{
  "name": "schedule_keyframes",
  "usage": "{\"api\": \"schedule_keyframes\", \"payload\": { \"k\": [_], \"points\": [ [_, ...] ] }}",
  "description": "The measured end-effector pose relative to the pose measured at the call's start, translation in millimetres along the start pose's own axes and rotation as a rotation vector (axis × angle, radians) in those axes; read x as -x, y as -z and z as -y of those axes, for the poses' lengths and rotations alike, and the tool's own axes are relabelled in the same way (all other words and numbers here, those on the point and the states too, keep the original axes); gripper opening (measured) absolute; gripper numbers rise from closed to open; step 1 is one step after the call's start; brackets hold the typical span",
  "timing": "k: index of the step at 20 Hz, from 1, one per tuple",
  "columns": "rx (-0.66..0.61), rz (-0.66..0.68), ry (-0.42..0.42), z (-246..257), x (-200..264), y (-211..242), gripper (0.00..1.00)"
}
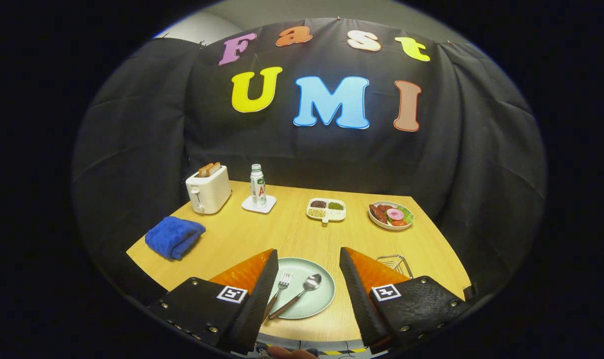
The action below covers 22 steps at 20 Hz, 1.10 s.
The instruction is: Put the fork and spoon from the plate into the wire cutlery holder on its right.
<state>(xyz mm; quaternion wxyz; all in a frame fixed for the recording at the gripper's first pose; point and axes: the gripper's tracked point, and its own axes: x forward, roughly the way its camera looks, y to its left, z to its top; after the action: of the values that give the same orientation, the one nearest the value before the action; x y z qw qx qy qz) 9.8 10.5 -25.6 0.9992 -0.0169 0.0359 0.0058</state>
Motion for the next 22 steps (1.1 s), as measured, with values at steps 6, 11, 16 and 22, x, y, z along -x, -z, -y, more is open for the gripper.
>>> {"api": "schedule_keyframes", "payload": {
  "k": [6, 11, 16, 22],
  "points": [
    [-0.002, -0.094, -0.032, -8.8, -7.5, 25.0, 0.76],
    [-0.022, -0.215, -0.028, -10.5, -22.0, 61.0, 0.76],
    [-0.069, -0.349, -0.011, -15.0, -35.4, 103.0, 0.76],
    [-0.085, -0.485, 0.026, -16.5, -56.5, 145.4, 0.76]
  ]
}}
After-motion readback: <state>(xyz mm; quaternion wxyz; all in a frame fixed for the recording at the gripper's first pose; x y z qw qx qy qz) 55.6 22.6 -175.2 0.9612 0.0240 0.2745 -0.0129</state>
